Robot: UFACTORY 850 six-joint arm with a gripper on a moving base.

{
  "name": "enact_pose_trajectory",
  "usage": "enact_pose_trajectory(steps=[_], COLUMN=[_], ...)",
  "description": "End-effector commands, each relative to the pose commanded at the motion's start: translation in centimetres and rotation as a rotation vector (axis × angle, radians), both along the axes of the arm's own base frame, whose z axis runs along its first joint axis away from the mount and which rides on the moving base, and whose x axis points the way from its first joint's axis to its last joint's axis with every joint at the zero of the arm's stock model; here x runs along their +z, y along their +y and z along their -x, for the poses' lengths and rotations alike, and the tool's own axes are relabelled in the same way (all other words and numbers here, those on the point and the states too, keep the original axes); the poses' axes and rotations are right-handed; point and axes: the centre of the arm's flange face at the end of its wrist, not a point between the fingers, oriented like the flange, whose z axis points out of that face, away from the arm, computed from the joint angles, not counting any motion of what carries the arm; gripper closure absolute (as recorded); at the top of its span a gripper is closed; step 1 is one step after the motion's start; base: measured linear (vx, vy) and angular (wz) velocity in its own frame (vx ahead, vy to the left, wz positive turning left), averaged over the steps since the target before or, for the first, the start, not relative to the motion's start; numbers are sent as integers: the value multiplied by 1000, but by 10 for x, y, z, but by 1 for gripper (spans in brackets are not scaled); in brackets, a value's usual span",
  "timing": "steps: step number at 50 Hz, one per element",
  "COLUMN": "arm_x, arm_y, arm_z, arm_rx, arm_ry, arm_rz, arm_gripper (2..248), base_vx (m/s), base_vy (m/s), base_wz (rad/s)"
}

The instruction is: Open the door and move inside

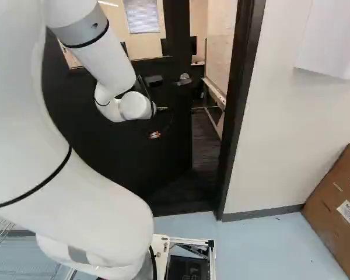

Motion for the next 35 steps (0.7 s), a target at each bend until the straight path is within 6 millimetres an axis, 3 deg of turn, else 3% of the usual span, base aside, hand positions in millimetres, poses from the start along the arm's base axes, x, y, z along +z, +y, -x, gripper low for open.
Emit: enact_pose_trajectory(steps=[35], arm_x=[0], arm_y=[0], arm_z=[0], arm_rx=[0], arm_ry=[0], arm_rz=[0], arm_gripper=[3], base_vx=[86], base_vy=[60], base_wz=[-14])
